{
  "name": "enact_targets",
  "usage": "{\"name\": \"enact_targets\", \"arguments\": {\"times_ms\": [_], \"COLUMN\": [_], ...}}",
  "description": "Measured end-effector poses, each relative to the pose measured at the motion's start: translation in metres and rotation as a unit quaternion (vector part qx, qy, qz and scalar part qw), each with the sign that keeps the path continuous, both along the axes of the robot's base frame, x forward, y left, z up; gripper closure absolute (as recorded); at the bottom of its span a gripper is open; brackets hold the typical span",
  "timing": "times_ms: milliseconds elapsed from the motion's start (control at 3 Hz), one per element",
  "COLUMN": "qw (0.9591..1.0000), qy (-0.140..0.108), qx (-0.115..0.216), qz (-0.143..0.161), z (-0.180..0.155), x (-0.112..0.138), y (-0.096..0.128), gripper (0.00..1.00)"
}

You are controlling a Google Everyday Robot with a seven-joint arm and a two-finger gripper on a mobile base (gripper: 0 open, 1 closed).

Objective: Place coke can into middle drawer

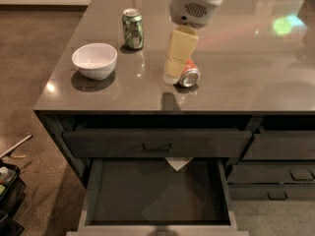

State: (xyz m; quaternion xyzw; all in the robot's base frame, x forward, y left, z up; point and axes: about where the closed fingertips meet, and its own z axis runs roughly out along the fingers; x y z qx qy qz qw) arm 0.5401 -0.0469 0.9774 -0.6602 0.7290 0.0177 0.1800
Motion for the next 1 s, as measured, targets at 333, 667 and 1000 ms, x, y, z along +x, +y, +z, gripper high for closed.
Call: {"name": "enact_targets", "arguments": {"times_ms": [333,667,1000], "qw": [1.0,0.9981,0.9903], "qy": [-0.002,-0.005,-0.004], "qx": [0.003,0.007,0.02], "qz": [0.005,-0.061,-0.138], "z": [-0.001,-0.004,-0.009], "x": [0.003,0.019,0.045], "y": [0.01,-0.023,-0.06], "gripper": [0.0,0.0,0.0]}}
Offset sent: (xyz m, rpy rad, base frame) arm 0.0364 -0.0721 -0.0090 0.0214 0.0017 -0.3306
